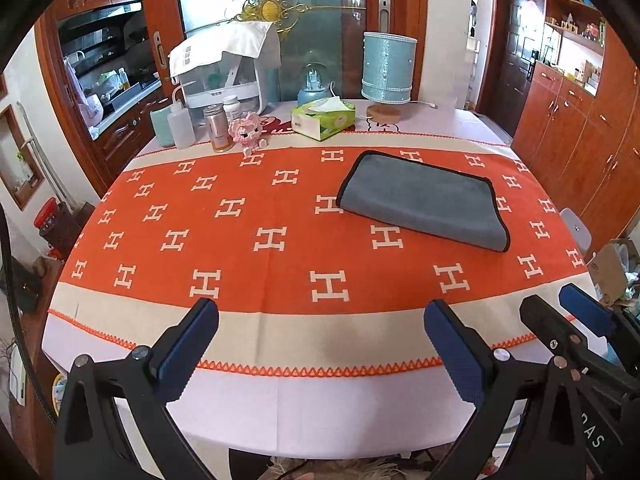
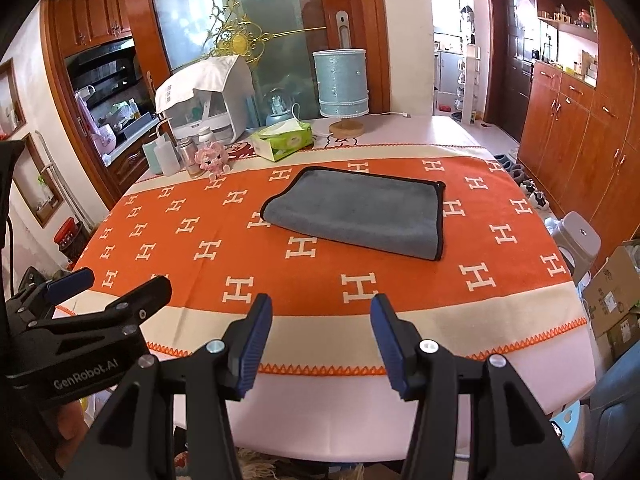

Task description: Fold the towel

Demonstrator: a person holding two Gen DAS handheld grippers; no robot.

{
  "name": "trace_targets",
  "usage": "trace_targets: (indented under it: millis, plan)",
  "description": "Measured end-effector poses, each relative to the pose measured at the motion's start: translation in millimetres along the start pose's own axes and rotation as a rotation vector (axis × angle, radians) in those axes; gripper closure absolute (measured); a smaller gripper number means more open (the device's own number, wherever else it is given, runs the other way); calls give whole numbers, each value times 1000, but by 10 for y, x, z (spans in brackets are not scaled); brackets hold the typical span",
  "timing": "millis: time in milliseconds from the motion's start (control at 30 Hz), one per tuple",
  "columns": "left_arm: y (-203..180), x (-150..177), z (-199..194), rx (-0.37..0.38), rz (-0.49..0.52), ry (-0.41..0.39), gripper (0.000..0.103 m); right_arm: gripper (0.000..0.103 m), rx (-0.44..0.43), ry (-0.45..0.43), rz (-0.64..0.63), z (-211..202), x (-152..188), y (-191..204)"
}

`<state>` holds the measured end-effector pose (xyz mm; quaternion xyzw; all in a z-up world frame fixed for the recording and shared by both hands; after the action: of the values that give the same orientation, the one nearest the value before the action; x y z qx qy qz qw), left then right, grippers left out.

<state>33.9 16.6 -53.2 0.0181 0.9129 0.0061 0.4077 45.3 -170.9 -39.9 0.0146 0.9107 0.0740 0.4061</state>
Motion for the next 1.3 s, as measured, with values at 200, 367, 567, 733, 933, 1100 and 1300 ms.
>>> trace_targets:
  millis: [200,367,567,733,933,1100,1300]
  plan:
    - [30,21,21,-4,-1,3,1,51,-4,11,-2,37,19,27]
    - [37,58,53,-2,1,14,1,51,-3,15,4,49,24,17]
    - [38,82,70,0,3,22,1,51,2,-1,1,32,9,31]
    - [44,103,80,2,2,27,1,51,0,1,-4,33,15,51]
    - [39,127,91,5,-2,34,1,51,-3,3,-5,35,15,66]
    - [43,138,104,11,-6,43,1,51,-9,0,-7,27,13,90]
    - [35,134,115,15,-10,50,1,51,-16,2,-11,21,20,115]
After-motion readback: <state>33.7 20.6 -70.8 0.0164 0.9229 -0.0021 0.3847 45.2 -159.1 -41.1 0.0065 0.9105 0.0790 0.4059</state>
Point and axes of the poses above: each gripper's, at about its wrist camera, not at the fingertips, and z roughly the way its jaws point, y to its left, x to its underside, the point moved 8 cm from there along z, roughly the way its jaws point, and after that the axes turned 9 degrees about -y, right-handed, at the moved point
